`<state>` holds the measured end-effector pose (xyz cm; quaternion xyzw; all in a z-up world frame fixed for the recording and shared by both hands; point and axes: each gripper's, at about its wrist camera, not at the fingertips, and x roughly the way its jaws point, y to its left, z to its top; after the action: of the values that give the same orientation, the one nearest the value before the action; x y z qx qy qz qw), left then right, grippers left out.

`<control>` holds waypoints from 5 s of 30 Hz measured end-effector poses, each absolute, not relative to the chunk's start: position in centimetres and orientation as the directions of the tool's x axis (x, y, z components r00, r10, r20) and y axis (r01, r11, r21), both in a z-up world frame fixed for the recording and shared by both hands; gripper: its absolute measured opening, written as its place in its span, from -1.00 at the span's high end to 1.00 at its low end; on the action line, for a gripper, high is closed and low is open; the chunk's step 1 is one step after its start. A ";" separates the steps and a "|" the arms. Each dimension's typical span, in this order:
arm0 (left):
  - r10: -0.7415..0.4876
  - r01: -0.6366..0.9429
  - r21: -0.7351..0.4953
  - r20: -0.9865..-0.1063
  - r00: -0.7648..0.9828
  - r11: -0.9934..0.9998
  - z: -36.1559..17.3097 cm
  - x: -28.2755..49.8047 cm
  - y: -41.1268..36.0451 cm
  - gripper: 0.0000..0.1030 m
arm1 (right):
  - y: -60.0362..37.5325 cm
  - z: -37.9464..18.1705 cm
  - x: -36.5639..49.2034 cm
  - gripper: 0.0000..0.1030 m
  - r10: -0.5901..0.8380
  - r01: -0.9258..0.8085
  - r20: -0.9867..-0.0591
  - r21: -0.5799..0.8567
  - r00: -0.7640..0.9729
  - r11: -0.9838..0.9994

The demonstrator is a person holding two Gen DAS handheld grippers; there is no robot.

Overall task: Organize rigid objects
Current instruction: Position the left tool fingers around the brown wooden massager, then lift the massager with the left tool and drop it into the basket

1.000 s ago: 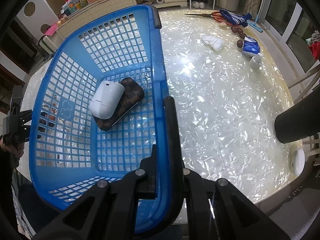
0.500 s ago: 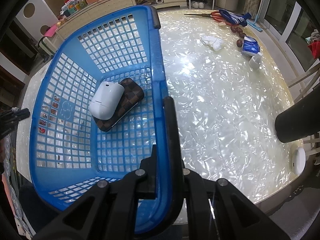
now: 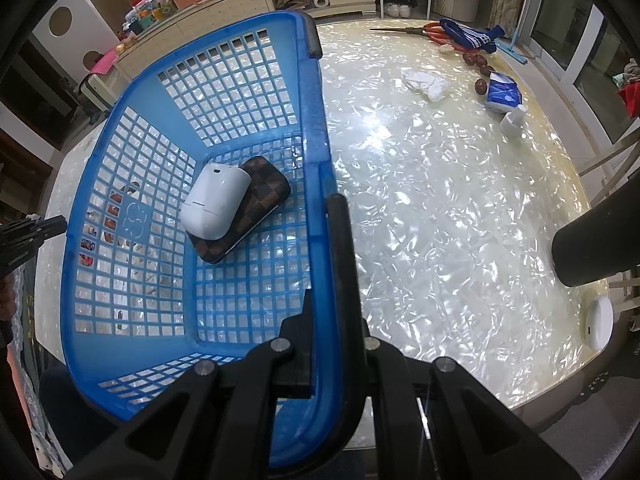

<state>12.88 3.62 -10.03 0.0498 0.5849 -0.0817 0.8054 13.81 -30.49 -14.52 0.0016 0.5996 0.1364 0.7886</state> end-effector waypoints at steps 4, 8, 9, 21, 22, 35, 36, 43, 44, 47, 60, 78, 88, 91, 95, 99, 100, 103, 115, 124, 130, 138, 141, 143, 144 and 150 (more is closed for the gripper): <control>-0.083 0.200 -0.026 -0.956 0.282 0.979 -10.9 13.2 2.5 0.84 | -30.5 -14.5 13.8 0.90 0.220 -0.214 -0.945 0.169 0.241 0.962; -0.097 0.217 -0.036 -0.955 0.279 0.976 -11.2 13.4 1.4 0.40 | -30.5 -14.5 13.9 0.90 0.219 -0.216 -0.945 0.167 0.242 0.962; -0.097 0.220 -0.035 -0.956 0.278 0.975 -11.4 13.5 1.1 -0.03 | -30.5 -14.5 13.9 0.90 0.219 -0.216 -0.945 0.168 0.241 0.962; -0.079 0.167 -0.046 -0.976 0.201 0.985 -15.0 15.7 0.6 -0.41 | -30.4 -14.4 13.9 0.89 0.227 -0.219 -0.944 0.176 0.240 0.960; -0.072 0.161 -0.039 -0.976 0.204 0.986 -15.3 15.8 0.6 -0.41 | -30.4 -14.4 13.9 0.89 0.228 -0.221 -0.944 0.175 0.240 0.959; 0.003 0.164 0.036 -0.981 0.196 0.986 -18.0 18.1 -0.9 -0.43 | -30.4 -14.4 13.8 0.89 0.233 -0.225 -0.942 0.179 0.241 0.958; 0.007 0.163 0.038 -0.982 0.191 0.986 -18.2 18.3 -0.9 -0.43 | -30.4 -14.4 13.9 0.89 0.233 -0.225 -0.942 0.180 0.241 0.958; -0.042 0.121 -0.020 -0.982 0.184 0.992 -19.5 20.5 -0.5 -0.46 | -30.5 -14.4 13.9 0.89 0.236 -0.222 -0.941 0.183 0.242 0.958; -0.043 0.125 -0.019 -0.981 0.190 0.992 -19.5 20.7 -0.5 -0.45 | -30.5 -14.4 13.9 0.89 0.236 -0.222 -0.941 0.183 0.242 0.958; -0.044 0.104 -0.022 -0.977 0.207 0.994 -19.1 21.2 0.0 -0.09 | -30.5 -14.4 13.9 0.89 0.238 -0.219 -0.940 0.185 0.243 0.958; -0.050 0.045 -0.040 -0.974 0.222 0.998 -17.7 19.8 1.9 -0.08 | -30.6 -14.4 13.8 0.89 0.232 -0.213 -0.942 0.182 0.241 0.960; -0.094 0.132 -0.041 -0.901 0.423 0.990 -3.7 13.9 -0.2 -0.09 | -30.6 -14.2 13.7 0.89 0.226 -0.198 -0.944 0.180 0.239 0.963; -0.212 0.320 -0.062 -0.863 0.458 0.945 0.2 14.1 -7.8 -0.09 | -30.5 -14.1 13.6 0.89 0.226 -0.199 -0.943 0.179 0.243 0.963; -0.247 0.370 -0.072 -0.858 0.451 0.926 0.1 14.3 -10.5 -0.09 | -30.6 -14.1 13.6 0.89 0.230 -0.199 -0.943 0.183 0.242 0.963; -0.285 0.436 -0.085 -0.863 0.416 0.896 -1.1 14.4 -14.1 -0.09 | -30.7 -14.1 13.7 0.89 0.235 -0.200 -0.941 0.189 0.243 0.961; -0.296 0.479 -0.087 -0.876 0.381 0.874 -3.1 14.9 -16.7 -0.09 | -30.7 -14.2 13.8 0.89 0.241 -0.198 -0.939 0.195 0.244 0.961; -0.295 0.484 -0.085 -0.878 0.376 0.871 -3.6 14.9 -17.2 -0.09 | -30.7 -14.2 13.8 0.89 0.242 -0.199 -0.939 0.195 0.245 0.960; -0.293 0.515 -0.079 -0.890 0.349 0.854 -5.4 15.4 -18.4 -0.09 | -30.7 -14.2 13.8 0.89 0.245 -0.199 -0.938 0.198 0.246 0.960; -0.253 0.609 -0.028 -0.924 0.288 0.793 -9.9 17.3 -20.0 -0.09 | -30.8 -14.2 13.7 0.88 0.254 -0.199 -0.934 0.206 0.252 0.958; -0.196 0.645 0.027 -0.943 0.271 0.763 -11.2 17.6 -21.6 -0.09 | -30.8 -14.1 13.5 0.88 0.260 -0.203 -0.932 0.212 0.254 0.956; -0.149 0.637 0.046 -0.957 0.249 0.770 -11.9 17.9 -21.9 -0.10 | -30.8 -14.1 13.5 0.88 0.262 -0.204 -0.931 0.213 0.255 0.955; -0.148 0.658 0.079 -0.948 0.282 0.749 -11.1 17.3 -22.2 -0.64 | -30.9 -14.1 13.5 0.88 0.263 -0.203 -0.930 0.215 0.255 0.955; -0.145 0.654 0.092 -0.943 0.299 0.751 -10.0 17.2 -21.7 -0.64 | -30.9 -14.1 13.5 0.87 0.266 -0.201 -0.930 0.218 0.255 0.955; -0.153 0.652 0.093 -0.938 0.310 0.753 -9.0 17.0 -21.1 -0.65 | -30.9 -14.1 13.5 0.87 0.265 -0.201 -0.930 0.218 0.254 0.955; -0.150 0.646 0.102 -0.934 0.324 0.757 -8.2 16.9 -20.6 -0.66 | -30.9 -14.1 13.5 0.87 0.266 -0.202 -0.930 0.218 0.254 0.955; -0.140 0.587 0.117 -0.917 0.374 0.801 -3.9 15.9 -16.9 -0.87 | -30.9 -14.1 13.6 0.88 0.264 -0.203 -0.931 0.216 0.252 0.955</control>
<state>15.86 -16.90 -3.88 0.2183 0.5112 -0.2273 0.7996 13.59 -30.89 -14.05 0.0255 0.5933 0.1476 0.7909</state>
